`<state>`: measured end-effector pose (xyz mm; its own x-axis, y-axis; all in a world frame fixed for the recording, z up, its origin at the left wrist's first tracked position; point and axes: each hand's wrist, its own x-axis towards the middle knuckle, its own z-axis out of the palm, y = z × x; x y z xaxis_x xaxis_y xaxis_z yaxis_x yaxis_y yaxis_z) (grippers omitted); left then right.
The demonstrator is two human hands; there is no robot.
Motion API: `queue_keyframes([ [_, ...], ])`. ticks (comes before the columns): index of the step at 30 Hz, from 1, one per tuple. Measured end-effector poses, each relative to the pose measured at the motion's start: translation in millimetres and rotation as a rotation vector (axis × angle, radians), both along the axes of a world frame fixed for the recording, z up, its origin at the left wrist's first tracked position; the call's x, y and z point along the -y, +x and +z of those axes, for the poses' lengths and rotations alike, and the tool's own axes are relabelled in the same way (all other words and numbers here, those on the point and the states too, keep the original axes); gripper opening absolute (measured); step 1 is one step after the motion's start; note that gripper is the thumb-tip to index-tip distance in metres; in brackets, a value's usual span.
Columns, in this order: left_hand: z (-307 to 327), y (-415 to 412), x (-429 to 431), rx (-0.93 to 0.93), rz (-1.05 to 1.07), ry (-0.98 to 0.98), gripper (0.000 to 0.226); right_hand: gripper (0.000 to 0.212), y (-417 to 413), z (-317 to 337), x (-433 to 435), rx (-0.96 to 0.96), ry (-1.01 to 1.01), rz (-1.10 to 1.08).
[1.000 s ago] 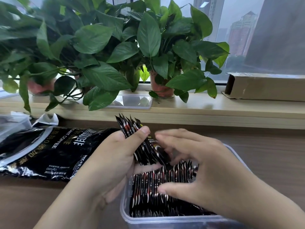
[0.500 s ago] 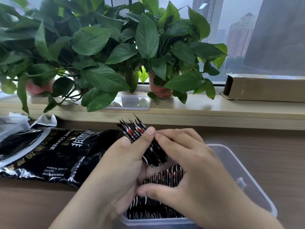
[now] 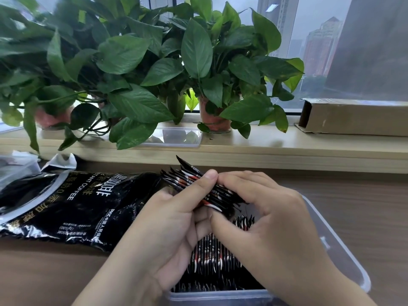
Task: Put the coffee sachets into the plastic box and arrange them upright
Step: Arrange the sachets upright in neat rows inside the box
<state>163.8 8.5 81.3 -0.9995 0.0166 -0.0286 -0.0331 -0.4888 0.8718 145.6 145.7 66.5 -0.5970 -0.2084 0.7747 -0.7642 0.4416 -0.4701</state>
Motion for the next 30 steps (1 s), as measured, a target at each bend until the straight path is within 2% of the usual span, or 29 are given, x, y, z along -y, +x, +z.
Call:
queue_keyframes([
  [7, 4.3, -4.2, 7.8, 0.054, 0.099, 0.02, 0.022, 0.037, -1.2, 2.0, -3.9, 0.066, -0.016, 0.029],
  [13, 6.3, -2.7, 0.7, -0.038, 0.249, 0.062, 0.035, 0.037, 0.4, 1.4, -4.3, 0.172, -0.005, 0.076],
  [17, 0.4, -0.1, -10.4, -0.078, 0.267, 0.033, 0.023, 0.044, 2.8, -3.0, 2.6, 0.212, 0.021, 0.055],
  [21, -4.8, -0.7, -12.7, -0.062, 0.3, -0.004, 0.032, 0.049, 0.7, -6.8, 1.4, 0.184, 0.152, 0.057],
  [27, -4.2, -4.7, -4.7, -0.071, 0.332, -0.047, 0.011, 0.05, -2.6, -2.5, -9.6, 0.185, 0.296, 0.042],
  [30, -4.1, -4.7, -4.5, -0.102, 0.347, -0.081, 0.011, 0.043, -2.1, 3.8, -14.9, 0.073, 0.295, -0.05],
])
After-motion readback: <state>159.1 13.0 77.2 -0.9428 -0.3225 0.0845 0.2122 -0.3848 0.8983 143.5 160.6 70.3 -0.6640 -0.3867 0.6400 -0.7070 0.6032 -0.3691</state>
